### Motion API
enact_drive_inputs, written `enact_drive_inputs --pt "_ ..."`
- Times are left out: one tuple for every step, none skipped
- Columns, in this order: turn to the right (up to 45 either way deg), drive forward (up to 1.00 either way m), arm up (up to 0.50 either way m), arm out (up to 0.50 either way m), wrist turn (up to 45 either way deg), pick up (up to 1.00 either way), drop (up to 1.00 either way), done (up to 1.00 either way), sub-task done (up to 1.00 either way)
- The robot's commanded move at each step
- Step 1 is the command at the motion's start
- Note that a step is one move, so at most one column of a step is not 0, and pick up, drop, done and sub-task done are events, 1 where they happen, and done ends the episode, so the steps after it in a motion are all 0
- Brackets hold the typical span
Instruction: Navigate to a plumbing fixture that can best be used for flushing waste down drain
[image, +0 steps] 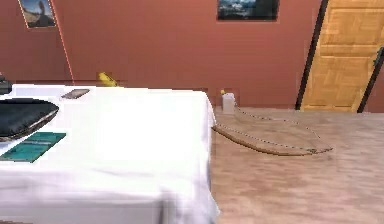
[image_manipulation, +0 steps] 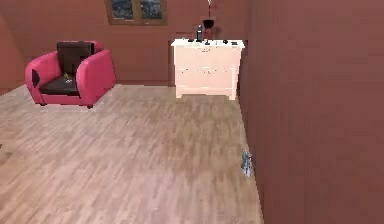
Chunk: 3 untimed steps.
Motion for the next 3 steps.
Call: enact_drive_inputs --pt "-45.0 0.0 0.0 0.0 0.0 0.0 0.0 0.0 0.0" --pt "-39.0 0.0 0.0 0.0 0.0 0.0 0.0 0.0 0.0" --pt "0.0 0.5 0.0 0.0 0.0 0.0 0.0 0.0 0.0"
